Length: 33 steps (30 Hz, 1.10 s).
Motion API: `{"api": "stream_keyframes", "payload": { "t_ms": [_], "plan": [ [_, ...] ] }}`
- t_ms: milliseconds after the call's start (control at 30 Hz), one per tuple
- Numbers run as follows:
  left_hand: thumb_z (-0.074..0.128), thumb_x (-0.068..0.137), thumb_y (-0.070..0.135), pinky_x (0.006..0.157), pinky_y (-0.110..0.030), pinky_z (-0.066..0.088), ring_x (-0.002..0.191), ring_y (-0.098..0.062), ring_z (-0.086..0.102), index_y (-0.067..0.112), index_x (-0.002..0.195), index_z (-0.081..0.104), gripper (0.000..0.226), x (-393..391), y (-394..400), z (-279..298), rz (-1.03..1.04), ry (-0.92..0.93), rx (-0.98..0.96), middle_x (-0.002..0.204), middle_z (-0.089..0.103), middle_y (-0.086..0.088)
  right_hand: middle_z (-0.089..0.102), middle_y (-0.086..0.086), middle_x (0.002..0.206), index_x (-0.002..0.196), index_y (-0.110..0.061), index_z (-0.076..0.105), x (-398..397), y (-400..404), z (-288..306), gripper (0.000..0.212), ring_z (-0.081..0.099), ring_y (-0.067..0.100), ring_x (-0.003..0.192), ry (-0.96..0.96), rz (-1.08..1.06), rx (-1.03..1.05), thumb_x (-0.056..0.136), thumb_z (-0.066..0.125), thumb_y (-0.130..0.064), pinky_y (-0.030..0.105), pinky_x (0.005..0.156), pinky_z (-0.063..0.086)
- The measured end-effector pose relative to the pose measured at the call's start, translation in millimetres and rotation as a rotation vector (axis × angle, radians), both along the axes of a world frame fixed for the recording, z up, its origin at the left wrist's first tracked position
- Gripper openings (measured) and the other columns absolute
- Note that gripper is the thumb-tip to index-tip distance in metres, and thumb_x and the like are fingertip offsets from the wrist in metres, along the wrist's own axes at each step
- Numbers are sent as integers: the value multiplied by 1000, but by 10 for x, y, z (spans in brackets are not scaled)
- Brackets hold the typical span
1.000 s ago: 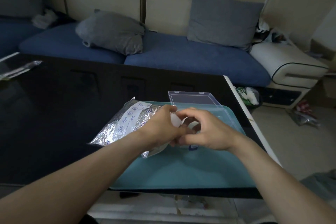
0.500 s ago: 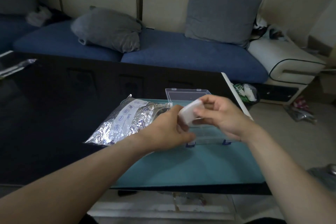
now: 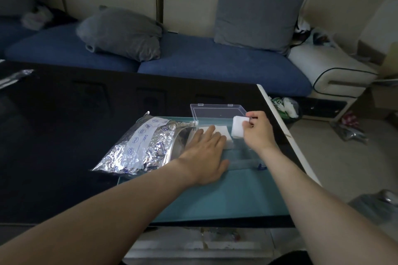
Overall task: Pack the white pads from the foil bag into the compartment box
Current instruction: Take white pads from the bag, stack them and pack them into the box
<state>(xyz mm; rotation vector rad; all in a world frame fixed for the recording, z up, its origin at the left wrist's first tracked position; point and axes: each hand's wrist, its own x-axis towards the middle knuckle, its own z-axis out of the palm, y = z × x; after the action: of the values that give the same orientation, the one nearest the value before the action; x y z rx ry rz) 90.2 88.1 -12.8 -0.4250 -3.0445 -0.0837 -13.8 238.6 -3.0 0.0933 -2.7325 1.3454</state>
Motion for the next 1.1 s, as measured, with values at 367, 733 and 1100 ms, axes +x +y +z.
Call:
{"api": "stream_keyframes", "payload": {
  "t_ms": [367,733,1100],
  "plan": [
    [27,95,52,116,-45,14,138,-30,28,10,133,44,59,-71,10,-26,17,-16,10,139,48,-11,57,15,136,141,-3,39,-87,-247,-6,48,55,35,124,-231,-25,346,96,53,-10,37,99,43],
    [32,96,48,105,-44,33,117,-29,46,11,113,49,44,-151,52,-52,27,6,63,123,55,-11,67,10,113,113,-10,67,-77,-154,55,22,63,28,100,-146,-104,445,92,64,-8,27,73,40],
    [33,99,46,115,-46,22,124,-30,42,8,120,49,47,-155,60,-47,24,39,4,127,54,-13,68,12,107,108,-4,71,-77,-60,127,20,65,30,100,-161,-8,524,93,57,-6,31,78,49]
  ]
}}
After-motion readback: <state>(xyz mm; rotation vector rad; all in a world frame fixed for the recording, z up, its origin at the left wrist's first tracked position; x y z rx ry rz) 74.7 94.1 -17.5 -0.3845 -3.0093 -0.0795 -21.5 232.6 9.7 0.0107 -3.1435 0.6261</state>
